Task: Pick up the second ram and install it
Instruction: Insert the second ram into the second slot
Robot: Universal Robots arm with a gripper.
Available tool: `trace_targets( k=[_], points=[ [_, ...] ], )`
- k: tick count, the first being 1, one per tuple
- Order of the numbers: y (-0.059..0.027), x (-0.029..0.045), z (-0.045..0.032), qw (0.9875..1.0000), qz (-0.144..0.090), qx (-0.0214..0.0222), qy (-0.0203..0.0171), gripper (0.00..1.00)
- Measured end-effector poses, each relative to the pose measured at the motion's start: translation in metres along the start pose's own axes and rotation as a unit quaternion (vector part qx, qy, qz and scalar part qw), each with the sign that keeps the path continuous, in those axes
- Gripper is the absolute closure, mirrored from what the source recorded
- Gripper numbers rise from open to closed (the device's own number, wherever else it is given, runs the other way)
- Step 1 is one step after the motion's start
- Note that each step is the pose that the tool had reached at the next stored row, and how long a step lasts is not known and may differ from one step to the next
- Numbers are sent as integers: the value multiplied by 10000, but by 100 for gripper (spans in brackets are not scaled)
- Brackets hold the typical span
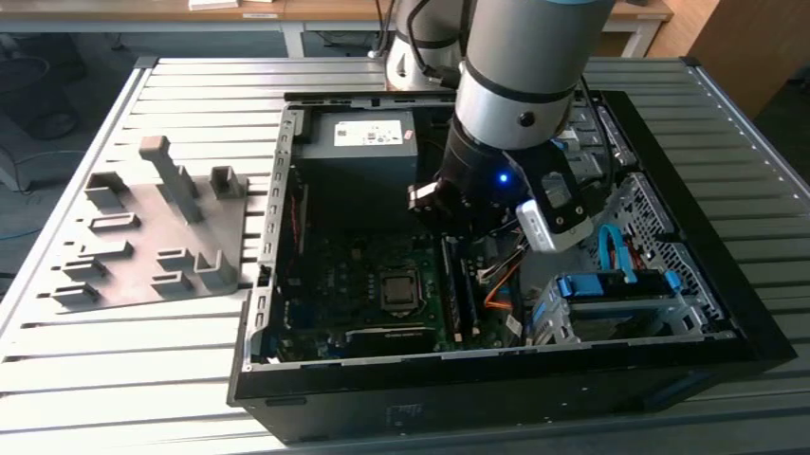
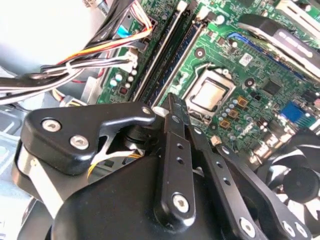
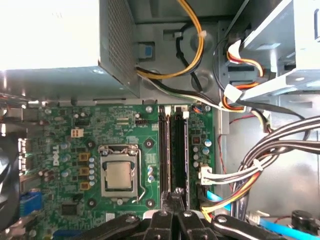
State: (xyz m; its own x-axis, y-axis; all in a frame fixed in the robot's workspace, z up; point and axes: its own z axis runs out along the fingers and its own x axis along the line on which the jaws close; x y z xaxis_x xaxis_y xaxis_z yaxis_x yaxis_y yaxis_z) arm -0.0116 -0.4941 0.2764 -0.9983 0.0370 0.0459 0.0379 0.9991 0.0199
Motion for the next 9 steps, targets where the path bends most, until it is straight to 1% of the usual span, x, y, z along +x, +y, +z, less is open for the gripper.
trace_targets(
  k=[9],
  points=[
    [0,0,-1,10000,0,1,4,90]
  ],
)
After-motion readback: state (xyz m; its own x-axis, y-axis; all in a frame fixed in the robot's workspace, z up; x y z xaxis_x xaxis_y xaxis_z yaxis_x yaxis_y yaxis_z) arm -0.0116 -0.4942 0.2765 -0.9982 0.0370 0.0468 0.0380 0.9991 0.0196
